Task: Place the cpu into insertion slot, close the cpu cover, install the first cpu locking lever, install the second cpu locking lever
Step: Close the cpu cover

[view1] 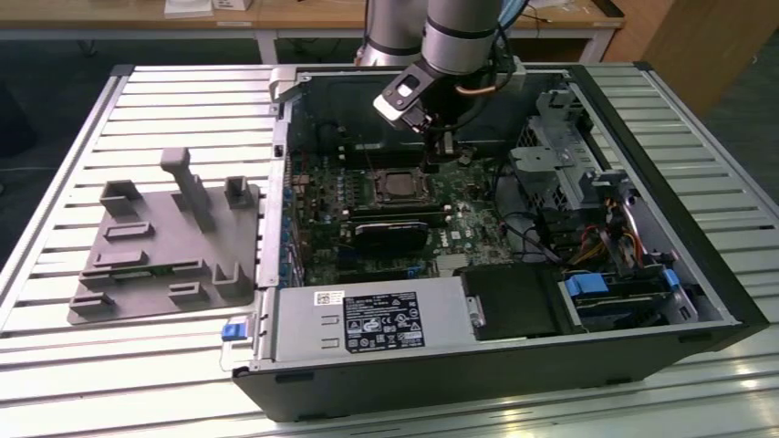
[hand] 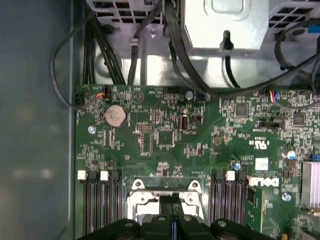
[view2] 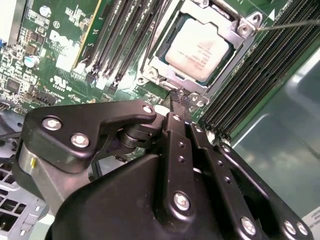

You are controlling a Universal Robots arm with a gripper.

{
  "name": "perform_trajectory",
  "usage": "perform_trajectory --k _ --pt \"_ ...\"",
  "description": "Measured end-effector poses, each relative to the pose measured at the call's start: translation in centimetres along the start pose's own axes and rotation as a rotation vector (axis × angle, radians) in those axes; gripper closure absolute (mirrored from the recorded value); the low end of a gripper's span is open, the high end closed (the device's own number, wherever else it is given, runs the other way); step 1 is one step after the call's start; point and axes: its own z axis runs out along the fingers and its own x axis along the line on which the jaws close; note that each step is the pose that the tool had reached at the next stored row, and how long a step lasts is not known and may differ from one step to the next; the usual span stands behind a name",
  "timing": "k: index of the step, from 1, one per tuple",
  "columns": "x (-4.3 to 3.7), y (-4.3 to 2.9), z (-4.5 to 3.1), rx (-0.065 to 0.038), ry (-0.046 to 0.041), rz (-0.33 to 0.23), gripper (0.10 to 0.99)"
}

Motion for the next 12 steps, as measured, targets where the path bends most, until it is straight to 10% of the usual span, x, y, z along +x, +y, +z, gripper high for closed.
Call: perform_trajectory --k 12 --pt "-0.01 -1.61 0.33 -0.017 0.0 0.0 0.984"
